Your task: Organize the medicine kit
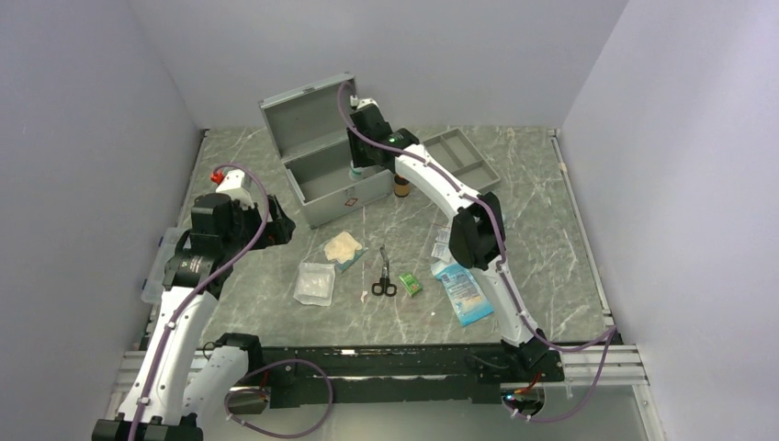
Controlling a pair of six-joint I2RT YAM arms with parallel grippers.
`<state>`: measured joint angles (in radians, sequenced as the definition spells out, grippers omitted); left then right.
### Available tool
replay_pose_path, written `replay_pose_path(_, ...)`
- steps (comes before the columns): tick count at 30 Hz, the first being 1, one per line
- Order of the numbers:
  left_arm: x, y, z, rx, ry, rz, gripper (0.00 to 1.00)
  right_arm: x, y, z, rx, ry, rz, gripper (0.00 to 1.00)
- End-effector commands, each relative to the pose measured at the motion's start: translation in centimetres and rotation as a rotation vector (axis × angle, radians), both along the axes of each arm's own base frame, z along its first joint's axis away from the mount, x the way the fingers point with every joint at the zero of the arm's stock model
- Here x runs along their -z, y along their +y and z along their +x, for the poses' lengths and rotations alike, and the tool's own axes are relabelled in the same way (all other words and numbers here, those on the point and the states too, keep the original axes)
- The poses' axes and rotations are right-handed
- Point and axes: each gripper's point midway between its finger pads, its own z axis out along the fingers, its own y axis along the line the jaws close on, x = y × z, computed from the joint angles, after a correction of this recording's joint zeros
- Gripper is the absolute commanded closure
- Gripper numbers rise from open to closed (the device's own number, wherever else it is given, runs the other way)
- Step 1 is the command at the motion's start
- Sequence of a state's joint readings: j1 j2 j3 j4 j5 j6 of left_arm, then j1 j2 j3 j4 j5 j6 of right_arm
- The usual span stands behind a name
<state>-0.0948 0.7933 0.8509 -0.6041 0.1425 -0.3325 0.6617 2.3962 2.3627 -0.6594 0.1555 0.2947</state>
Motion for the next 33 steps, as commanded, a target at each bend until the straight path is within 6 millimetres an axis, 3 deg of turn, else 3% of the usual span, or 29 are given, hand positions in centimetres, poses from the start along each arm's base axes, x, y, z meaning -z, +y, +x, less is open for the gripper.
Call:
replay_pose_path(1, -1.6, -0.2, 0.2, 0.003, -0.049, -0.018, 0.01, -1.9, 1.5, 1.4, -0.015, -0.078, 0.049, 1.00)
replay_pose_path(7, -1.6, -0.2, 0.2, 0.003, -0.050, -0.018, 0.01, 0.6, 1.2, 0.9, -0.020, -0.037, 0.006, 1.00)
replay_pose_path(15, -1.6, -0.1, 0.1, 0.002, -0.050, -0.017, 0.01, 1.4, 0.5, -0.8, -0.023, -0.004, -0.049, 1.00)
replay_pose_path(33, -1.7, -0.3, 0.1, 0.009, -0.053, -0.023, 0.01, 0.3, -1.3, -5.7, -0.064, 0.029, -0.126, 1.00)
